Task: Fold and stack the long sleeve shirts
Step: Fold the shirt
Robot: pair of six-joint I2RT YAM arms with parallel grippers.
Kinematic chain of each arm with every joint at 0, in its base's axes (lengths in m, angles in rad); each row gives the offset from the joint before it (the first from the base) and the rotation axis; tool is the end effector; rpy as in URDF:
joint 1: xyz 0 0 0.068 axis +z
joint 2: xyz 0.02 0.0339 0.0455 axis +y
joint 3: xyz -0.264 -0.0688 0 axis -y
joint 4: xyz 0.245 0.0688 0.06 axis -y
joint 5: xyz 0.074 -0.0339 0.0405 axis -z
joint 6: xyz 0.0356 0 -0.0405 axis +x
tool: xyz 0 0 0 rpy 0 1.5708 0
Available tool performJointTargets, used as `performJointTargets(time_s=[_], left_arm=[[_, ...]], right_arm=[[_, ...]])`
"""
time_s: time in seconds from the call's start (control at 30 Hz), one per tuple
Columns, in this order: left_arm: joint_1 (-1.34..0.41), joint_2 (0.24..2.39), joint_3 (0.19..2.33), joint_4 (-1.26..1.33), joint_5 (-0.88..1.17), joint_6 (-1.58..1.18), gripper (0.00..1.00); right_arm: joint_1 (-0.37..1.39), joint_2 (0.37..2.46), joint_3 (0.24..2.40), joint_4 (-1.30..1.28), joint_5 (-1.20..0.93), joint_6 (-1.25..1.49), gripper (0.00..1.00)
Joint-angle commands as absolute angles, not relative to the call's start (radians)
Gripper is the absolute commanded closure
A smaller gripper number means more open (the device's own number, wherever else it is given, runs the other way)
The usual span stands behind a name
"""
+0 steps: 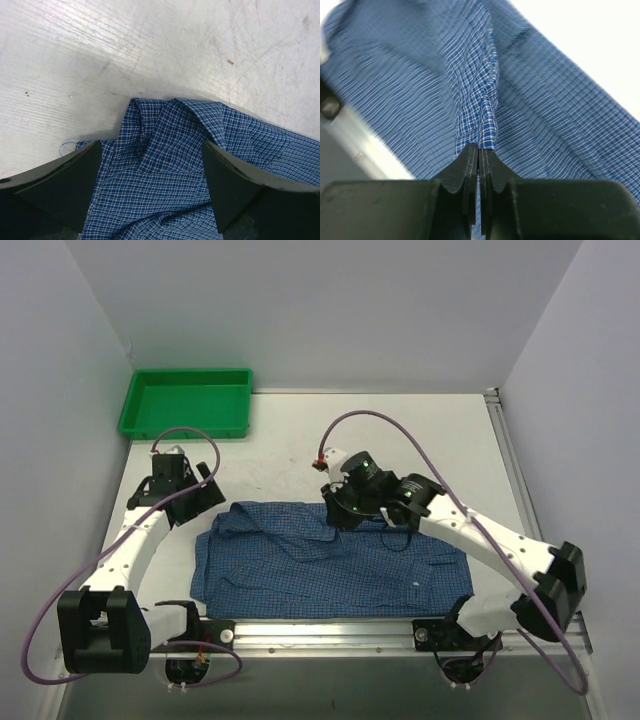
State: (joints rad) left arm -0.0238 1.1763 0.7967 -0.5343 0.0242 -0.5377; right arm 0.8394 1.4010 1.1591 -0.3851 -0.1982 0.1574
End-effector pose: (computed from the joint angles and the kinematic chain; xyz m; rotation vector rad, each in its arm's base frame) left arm 0.2352 -0.0065 0.2354 -0.6264 2.4244 -0.2656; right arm 0.2057 0.2397 0.3094 -0.8754 2.1194 0.7587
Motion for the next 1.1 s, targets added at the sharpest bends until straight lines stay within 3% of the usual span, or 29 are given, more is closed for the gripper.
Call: performJointTargets(time_s=[0.0,0.33,0.67,0.9,1.07], left_arm=[[-0.015,1.147,0.796,-0.509,0.025,-0.522,0.1],[-0.015,1.141,0.79,-0.505,0.021,-0.517,0.1],[-0.018,1.15,0.778,-0.468,0.097,-0.506,0.11],[-0.058,1.193,0.785,-0.443,0.184,-0.563,0.2],[-0.175,1.222,0.807,-0.433,0.123,-0.633,0.31]], right_arm=[[0.9,1.269,1.134,-0.563,-0.247,0.088,1.0],[1.133,1.057,1.173,-0.866,-0.259,0.044,1.0],[1.158,0.95,1.209,-1.101,-0.201,0.109,1.0],[1.164,0.963,1.201,-1.115,-0.31,0.141,1.0],[1.215,1.072,1.164,-1.115,-0.324,0.169,1.0]])
